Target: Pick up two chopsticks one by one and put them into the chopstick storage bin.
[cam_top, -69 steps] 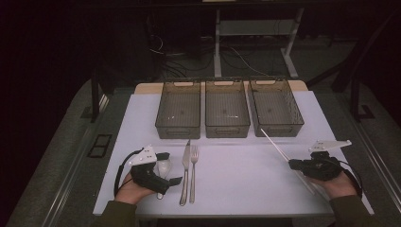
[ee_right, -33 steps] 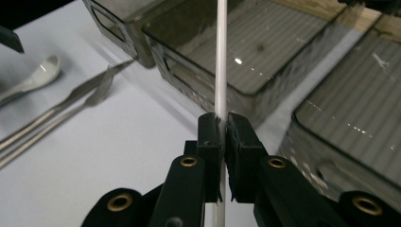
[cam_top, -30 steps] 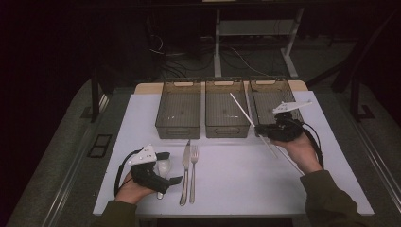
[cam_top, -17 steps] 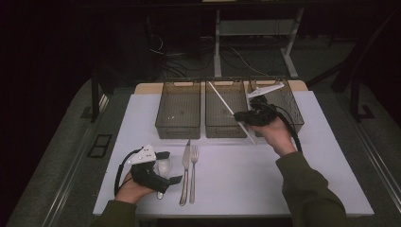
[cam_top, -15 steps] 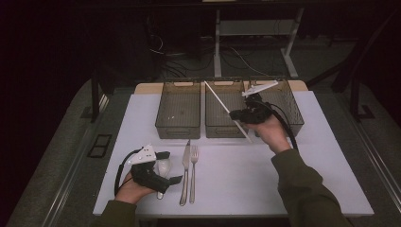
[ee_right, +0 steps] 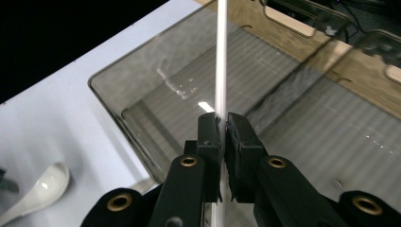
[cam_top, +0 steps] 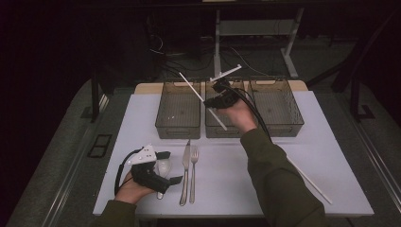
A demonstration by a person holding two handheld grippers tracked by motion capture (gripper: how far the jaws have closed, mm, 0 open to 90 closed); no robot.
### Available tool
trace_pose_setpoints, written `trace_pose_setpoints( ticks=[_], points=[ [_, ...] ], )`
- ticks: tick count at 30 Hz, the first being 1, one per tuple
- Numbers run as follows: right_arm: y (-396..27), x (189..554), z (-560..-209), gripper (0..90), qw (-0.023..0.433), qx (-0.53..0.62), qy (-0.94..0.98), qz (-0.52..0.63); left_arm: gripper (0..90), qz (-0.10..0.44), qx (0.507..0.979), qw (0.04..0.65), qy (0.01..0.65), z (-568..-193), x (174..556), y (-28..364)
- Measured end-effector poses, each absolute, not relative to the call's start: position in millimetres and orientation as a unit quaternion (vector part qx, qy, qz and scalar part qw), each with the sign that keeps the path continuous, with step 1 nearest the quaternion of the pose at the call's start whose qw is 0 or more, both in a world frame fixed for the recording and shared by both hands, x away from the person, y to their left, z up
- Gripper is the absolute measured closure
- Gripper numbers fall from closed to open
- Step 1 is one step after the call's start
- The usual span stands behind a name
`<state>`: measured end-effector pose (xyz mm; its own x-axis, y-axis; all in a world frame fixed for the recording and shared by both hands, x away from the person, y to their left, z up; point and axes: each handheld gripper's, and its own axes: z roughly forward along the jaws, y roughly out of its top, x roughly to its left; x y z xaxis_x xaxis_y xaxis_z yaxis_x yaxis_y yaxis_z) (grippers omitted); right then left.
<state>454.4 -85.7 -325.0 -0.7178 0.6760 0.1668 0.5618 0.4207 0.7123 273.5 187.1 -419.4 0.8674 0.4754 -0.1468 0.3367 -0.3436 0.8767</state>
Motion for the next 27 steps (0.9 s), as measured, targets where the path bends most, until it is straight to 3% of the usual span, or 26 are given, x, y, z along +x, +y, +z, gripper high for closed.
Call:
trace_pose_setpoints(
  ticks=[17, 27],
  points=[
    [-22.8, 499.0, -344.5, 84.4, 0.054, 0.414, 0.837, 0.355, 0.0, 0.064, 0.816, 0.522, 0.241, -418.4, 273.8, 187.2],
    [-8.1, 509.6, -369.2, 84.3, 0.057, 0.438, 0.839, 0.319, 0.0, 0.061, 0.814, 0.525, 0.241, -418.0, 273.5, 186.4]
  ],
)
